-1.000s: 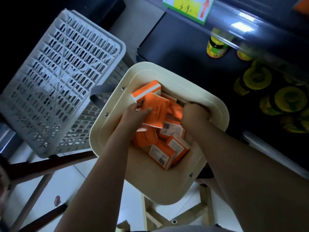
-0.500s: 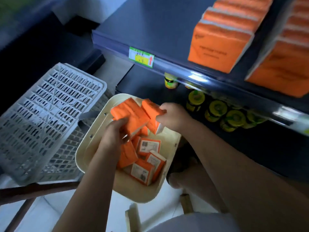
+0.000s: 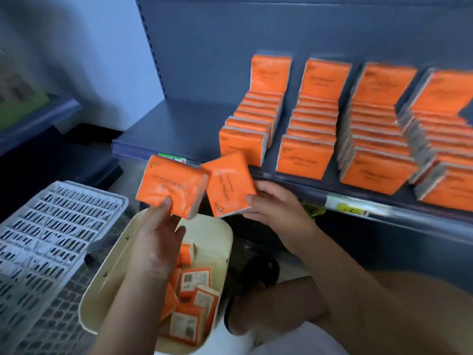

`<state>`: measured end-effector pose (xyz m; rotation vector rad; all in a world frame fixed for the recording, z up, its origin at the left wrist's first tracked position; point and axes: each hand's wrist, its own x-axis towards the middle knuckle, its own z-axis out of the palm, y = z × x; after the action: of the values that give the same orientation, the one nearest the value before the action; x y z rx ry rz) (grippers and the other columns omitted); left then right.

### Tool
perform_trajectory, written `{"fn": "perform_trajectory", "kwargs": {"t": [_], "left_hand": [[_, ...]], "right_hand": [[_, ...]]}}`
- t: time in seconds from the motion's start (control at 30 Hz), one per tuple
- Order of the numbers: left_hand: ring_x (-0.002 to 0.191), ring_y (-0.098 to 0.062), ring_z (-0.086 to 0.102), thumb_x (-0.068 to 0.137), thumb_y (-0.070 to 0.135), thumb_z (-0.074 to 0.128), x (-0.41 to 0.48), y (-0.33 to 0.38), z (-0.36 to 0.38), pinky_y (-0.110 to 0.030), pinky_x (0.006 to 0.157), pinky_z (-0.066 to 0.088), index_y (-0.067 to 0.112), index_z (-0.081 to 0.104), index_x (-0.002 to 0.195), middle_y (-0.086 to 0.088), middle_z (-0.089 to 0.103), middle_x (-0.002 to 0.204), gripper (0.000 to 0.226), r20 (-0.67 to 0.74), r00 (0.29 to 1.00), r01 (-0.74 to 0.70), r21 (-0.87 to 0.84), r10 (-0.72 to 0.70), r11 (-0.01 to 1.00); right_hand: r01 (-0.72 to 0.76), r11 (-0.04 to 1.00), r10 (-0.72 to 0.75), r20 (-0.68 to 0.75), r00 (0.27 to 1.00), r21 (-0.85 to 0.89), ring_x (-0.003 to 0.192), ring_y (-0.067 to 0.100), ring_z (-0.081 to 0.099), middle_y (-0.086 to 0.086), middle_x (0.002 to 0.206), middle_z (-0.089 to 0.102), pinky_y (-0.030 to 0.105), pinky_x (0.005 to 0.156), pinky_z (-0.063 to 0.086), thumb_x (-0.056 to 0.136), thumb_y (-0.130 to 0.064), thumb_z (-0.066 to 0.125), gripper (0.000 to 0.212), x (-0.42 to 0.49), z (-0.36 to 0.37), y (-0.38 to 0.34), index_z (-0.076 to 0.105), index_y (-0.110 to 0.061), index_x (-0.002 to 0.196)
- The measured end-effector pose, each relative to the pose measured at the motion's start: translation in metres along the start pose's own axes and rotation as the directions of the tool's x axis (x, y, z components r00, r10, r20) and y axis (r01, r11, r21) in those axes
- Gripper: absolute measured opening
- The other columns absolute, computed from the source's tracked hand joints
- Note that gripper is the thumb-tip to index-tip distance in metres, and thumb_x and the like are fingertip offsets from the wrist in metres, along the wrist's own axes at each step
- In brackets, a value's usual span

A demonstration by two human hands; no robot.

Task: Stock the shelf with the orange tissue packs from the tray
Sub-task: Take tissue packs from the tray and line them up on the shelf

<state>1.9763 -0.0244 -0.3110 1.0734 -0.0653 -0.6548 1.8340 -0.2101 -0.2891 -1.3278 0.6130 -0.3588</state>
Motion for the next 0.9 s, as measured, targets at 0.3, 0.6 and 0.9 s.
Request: {"fn": "perform_trajectory", "kwargs": {"t": [0.3,0.6,0.9], "left_hand": [[0.102,-0.029,0.068,0.094,0.005,0.07,-0.023,-0.003,0.119,-0.047,0.096,0.052,0.037,0.042,0.148,-0.005,0.071,0.118,0.068,0.17,0.968,-0.192,0.024,0.185,0.981],[0.095,-0.023,0.073,0.093,0.008,0.073,-0.07,-0.036,0.248,-0.042,0.093,0.057,0.031,0.058,0.135,0.004,0.076,0.111,0.05,0.29,0.956,-0.035,0.003,0.032,0.999],[0.1,-0.018,0.078,0.098,0.035,0.069,-0.078,-0.058,0.365,-0.033,0.08,0.056,0.024,0.061,0.138,-0.004,0.075,0.125,0.043,0.345,0.928,0.183,-0.099,-0.139,0.978]], "right_hand": [[0.157,0.895,-0.136,-0.079,0.988,0.418,0.123,0.031,0.067,0.012,0.134,0.069,0.043,0.096,0.058,0.092,0.014,0.059,0.06,-0.054,-0.069,-0.025,0.056,-0.021,0.141],[0.317,0.895,-0.216,-0.316,0.924,0.314,0.104,0.025,0.065,0.007,0.12,0.068,0.037,0.077,0.051,0.069,0.001,0.071,0.08,-0.122,-0.182,-0.067,0.053,-0.024,0.143],[0.417,0.903,-0.331,-0.454,0.828,0.103,0.105,0.025,0.073,0.006,0.113,0.073,0.041,0.078,0.063,0.073,0.011,0.078,0.074,-0.118,-0.252,-0.125,0.051,-0.022,0.134]]}}
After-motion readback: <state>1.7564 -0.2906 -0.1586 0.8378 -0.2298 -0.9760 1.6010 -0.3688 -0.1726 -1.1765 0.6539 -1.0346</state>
